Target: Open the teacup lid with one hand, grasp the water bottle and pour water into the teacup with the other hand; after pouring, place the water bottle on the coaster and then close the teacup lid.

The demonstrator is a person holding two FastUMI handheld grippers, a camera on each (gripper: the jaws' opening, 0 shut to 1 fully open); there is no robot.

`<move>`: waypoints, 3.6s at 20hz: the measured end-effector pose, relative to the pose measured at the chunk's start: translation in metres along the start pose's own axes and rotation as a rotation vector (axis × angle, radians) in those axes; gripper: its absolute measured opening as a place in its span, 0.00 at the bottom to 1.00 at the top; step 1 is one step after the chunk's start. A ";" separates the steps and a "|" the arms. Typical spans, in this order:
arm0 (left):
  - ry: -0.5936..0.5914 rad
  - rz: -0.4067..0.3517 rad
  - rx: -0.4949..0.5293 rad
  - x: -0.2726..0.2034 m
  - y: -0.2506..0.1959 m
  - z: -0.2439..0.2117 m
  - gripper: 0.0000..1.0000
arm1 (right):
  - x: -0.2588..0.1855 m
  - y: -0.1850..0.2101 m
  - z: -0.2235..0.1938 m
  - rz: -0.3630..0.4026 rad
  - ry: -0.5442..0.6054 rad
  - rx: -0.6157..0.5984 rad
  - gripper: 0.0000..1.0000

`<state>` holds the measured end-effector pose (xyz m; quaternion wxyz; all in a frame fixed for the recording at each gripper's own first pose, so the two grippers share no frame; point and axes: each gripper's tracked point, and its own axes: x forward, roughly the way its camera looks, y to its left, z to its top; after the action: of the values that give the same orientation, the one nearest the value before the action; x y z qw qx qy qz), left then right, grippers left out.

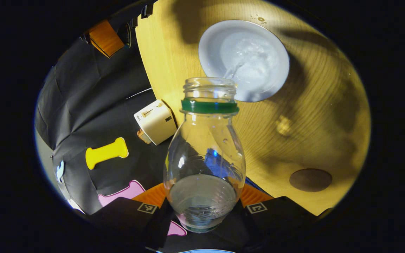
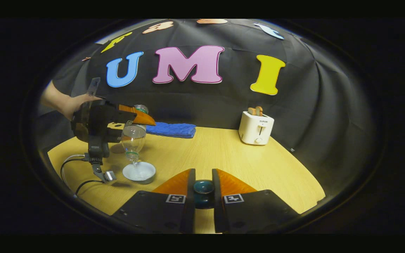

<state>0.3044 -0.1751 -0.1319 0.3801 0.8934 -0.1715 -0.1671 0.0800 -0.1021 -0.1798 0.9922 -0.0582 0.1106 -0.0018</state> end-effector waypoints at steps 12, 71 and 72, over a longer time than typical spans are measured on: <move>0.004 0.033 0.131 -0.006 0.032 -0.018 0.77 | -0.004 0.008 0.012 0.008 -0.030 0.008 0.20; 0.024 0.134 -2.355 -0.054 -0.090 -0.096 0.81 | 0.059 0.132 0.031 0.162 0.014 0.002 0.20; 0.030 0.128 -2.360 -0.053 -0.091 -0.095 0.81 | 0.058 0.132 0.032 0.162 0.009 -0.002 0.25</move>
<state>0.3144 -0.0335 -0.1281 0.9799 -0.0190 0.0489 -0.1922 0.1426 0.0321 -0.1769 0.9885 -0.0500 0.1194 0.0783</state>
